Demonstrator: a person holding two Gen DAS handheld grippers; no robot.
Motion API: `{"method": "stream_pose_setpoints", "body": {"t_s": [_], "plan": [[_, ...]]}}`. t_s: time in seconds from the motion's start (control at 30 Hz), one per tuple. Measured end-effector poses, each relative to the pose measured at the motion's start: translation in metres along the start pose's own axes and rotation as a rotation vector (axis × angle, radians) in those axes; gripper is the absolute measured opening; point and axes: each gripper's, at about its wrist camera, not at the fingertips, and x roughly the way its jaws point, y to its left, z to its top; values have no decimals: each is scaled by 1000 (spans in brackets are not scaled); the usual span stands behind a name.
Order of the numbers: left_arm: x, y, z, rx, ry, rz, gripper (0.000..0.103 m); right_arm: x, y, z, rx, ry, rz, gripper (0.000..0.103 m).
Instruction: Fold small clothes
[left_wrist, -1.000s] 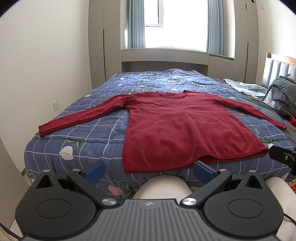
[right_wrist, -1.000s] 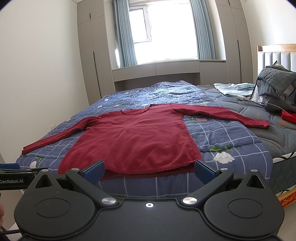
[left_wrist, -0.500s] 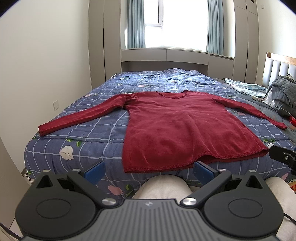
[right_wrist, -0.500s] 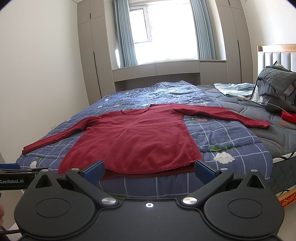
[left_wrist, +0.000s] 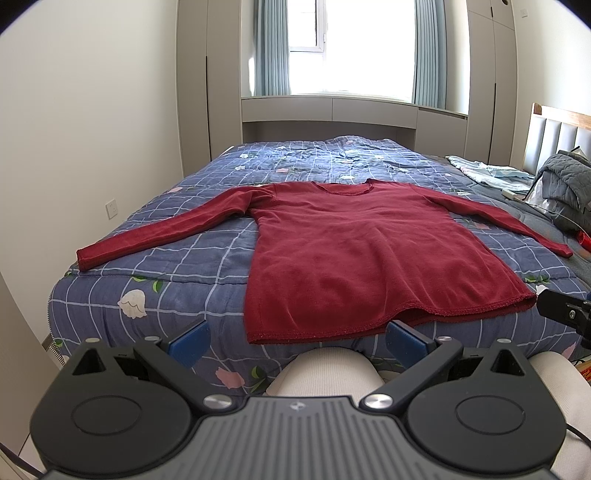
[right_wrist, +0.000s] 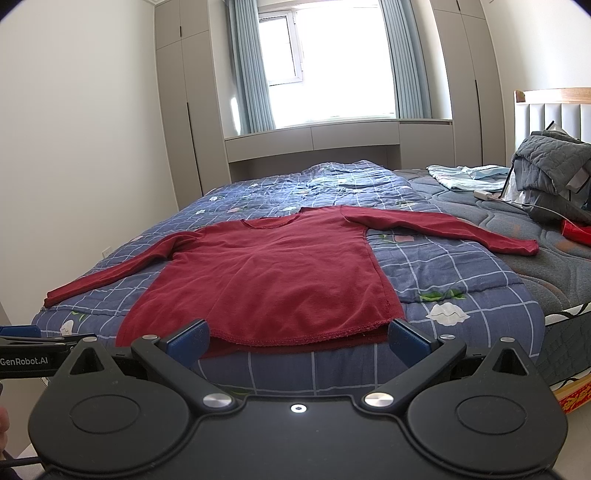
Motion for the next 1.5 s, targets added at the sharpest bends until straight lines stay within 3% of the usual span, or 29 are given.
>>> {"method": "stream_pose_setpoints", "body": {"t_s": [0.7, 0.83, 0.93, 1.17, 1.5], "plan": [[5, 2, -4, 0, 11, -25, 103, -4, -2, -2, 0, 2, 0, 103], [6, 1, -3, 4, 25, -40, 103, 0, -1, 0, -4, 31, 5, 103], [11, 5, 3, 12, 48, -93, 103, 14, -6, 12, 2, 86, 1, 103], [30, 5, 45, 134, 41, -117, 103, 37, -17, 50, -12, 105, -105, 103], [85, -31, 123, 128, 24, -113, 103, 71, -47, 96, -56, 33, -185, 103]]}}
